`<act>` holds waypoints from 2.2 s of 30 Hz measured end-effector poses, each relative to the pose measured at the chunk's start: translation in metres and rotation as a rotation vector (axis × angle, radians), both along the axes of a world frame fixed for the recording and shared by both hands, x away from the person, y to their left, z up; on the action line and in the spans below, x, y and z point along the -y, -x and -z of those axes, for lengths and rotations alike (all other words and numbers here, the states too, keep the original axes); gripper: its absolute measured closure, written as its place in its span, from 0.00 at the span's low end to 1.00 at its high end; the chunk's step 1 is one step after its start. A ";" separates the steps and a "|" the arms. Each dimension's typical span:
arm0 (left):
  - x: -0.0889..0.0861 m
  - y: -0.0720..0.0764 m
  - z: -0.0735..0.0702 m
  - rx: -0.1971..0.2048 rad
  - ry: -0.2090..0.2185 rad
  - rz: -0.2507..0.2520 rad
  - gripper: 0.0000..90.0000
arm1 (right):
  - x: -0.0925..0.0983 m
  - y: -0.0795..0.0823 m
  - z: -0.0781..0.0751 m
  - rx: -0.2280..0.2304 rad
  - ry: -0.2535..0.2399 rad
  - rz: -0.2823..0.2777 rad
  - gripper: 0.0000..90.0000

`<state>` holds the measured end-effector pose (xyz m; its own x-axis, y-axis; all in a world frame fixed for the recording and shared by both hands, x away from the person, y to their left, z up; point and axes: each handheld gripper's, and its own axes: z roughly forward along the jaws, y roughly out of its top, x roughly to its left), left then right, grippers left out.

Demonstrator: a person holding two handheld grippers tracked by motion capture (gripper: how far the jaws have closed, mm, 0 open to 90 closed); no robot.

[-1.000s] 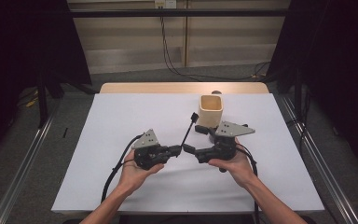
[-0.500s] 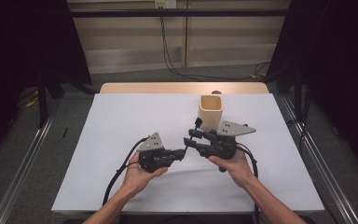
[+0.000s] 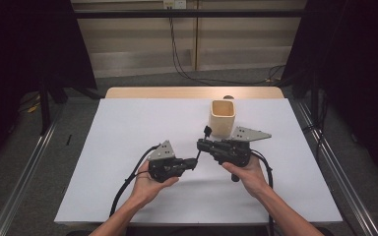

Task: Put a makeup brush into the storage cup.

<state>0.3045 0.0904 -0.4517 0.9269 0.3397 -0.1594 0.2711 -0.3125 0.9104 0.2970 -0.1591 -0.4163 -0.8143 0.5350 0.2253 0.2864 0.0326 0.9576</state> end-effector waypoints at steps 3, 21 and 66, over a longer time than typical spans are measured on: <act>0.003 0.001 0.002 0.003 -0.007 0.000 0.95 | -0.001 0.000 0.001 -0.010 -0.005 0.000 0.94; 0.005 0.003 0.003 0.007 0.021 -0.007 0.90 | -0.002 0.003 -0.002 -0.013 0.000 -0.009 0.96; -0.043 0.010 -0.012 0.006 0.013 -0.241 0.05 | 0.024 0.006 -0.006 -0.020 0.050 0.047 0.96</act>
